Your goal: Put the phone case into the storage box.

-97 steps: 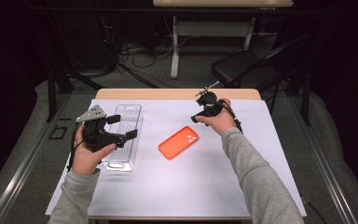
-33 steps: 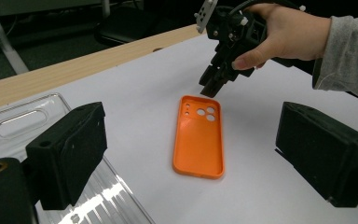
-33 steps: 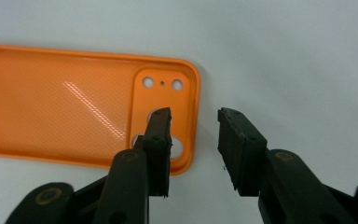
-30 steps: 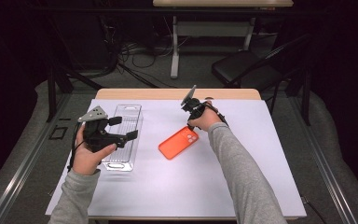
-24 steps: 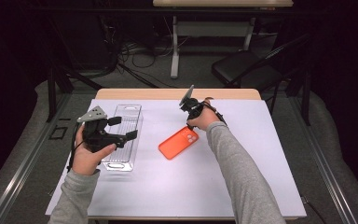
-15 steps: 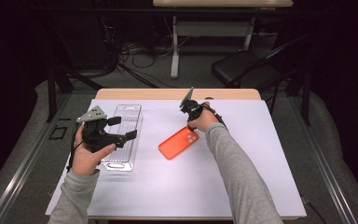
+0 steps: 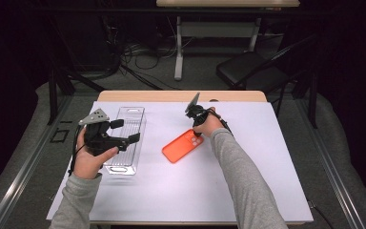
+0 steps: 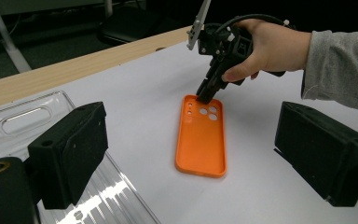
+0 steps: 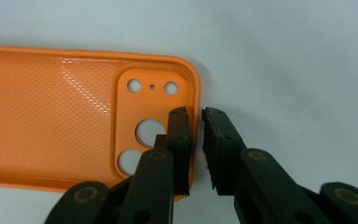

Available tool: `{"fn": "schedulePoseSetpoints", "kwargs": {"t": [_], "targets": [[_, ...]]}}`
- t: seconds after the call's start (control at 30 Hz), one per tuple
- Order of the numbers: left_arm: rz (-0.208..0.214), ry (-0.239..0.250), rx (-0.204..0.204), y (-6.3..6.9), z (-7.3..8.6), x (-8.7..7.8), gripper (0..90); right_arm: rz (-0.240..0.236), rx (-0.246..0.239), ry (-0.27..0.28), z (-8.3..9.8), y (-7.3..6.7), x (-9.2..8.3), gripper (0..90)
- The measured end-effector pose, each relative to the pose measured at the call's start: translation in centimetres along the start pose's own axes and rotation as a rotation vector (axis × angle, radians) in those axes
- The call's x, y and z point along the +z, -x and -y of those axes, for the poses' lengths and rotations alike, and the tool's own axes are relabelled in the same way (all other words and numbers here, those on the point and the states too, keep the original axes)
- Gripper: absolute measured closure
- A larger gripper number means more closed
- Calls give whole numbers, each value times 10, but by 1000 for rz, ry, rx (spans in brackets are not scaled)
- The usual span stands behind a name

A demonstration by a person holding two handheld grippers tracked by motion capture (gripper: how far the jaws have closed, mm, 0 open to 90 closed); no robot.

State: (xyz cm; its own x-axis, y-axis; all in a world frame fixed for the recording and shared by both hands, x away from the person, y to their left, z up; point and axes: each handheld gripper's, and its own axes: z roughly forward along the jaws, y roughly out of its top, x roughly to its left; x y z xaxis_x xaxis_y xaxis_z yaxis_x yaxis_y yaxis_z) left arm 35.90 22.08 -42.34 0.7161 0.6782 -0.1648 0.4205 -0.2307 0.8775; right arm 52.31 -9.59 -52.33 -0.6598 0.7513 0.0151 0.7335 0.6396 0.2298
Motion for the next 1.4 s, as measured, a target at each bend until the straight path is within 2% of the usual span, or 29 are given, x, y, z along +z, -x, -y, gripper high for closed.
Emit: {"fn": "schedulePoseSetpoints", "kwargs": {"t": [0.07,0.1,0.2,0.27,0.4,0.53,0.57,0.63,0.7,1.07,1.1,1.23,1.4], "targets": [[0,-1,0,0,0,0,93,-4,14,3,0,-1,0,824],[1,-1,-2,0,0,0,93,-3,-2,6,0,-1,1,835],[0,-3,-3,0,0,1,93,-5,11,-1,0,-2,1,842],[0,-4,-1,-1,1,0,94,-3,0,3,0,-1,2,844],[-1,-5,-2,-1,1,1,96,-9,27,-9,-1,-1,1,848],[-1,-7,-1,-1,1,1,96,-7,25,-19,-1,-1,0,850],[-1,-8,-1,-1,1,1,96,-10,35,-2,0,-1,2,851],[-2,-8,-1,-1,1,2,96,-7,28,0,0,0,2,854],[-2,-7,-3,-1,1,1,96,-8,48,-1,0,-2,1,857],[-4,-10,-7,-2,2,2,96,-3,73,-21,-1,-1,0,862],[-4,-9,-7,-2,2,2,96,-8,101,-13,-1,-3,1,863],[-5,-7,-9,-2,2,2,96,-6,79,-6,-1,-1,1,864],[-6,-9,-9,-3,2,2,97,-6,90,-9,-1,-2,1,866]]}}
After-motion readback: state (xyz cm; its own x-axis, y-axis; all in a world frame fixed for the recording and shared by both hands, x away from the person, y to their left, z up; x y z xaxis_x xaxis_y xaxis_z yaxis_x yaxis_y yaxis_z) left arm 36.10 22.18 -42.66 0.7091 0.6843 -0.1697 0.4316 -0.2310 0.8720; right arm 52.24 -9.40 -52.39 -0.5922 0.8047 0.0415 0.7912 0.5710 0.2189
